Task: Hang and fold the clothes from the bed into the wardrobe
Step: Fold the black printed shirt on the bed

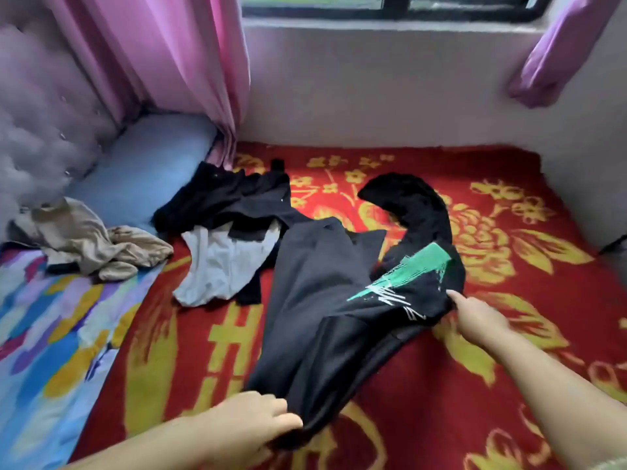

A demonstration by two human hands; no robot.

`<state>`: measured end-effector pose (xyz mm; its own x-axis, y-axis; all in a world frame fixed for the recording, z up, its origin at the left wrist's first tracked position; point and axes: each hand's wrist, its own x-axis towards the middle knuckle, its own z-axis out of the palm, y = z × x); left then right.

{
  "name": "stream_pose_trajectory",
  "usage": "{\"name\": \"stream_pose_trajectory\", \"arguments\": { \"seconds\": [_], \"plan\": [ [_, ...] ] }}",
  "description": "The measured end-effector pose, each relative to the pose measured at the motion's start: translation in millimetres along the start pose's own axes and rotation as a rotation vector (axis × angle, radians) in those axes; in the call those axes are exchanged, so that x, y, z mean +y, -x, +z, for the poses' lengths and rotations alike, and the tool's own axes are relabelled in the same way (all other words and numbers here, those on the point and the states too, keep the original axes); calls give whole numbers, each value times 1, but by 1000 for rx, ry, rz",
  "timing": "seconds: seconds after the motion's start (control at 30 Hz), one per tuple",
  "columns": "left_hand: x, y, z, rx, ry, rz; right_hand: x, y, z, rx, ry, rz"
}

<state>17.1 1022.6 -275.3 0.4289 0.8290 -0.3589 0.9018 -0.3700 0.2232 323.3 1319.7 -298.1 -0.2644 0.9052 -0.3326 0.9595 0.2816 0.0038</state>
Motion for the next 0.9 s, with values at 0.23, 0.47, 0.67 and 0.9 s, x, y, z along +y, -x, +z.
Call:
{"name": "stream_pose_trajectory", "arguments": {
  "seconds": [0.23, 0.47, 0.67, 0.9],
  "plan": [
    [-1, -85, 141, -191, 242, -290, -35, 21, 186, -235, -59, -88],
    [28, -121, 210, -353, 332, -461, -90, -27, 224, -93, -125, -444],
    [36, -181, 244, -207, 237, -604, -119, -104, 217, -58, -143, -295],
    [12, -167, 250, -115, 224, -169, -104, -103, 233, -93, 49, -196]
  ]
}}
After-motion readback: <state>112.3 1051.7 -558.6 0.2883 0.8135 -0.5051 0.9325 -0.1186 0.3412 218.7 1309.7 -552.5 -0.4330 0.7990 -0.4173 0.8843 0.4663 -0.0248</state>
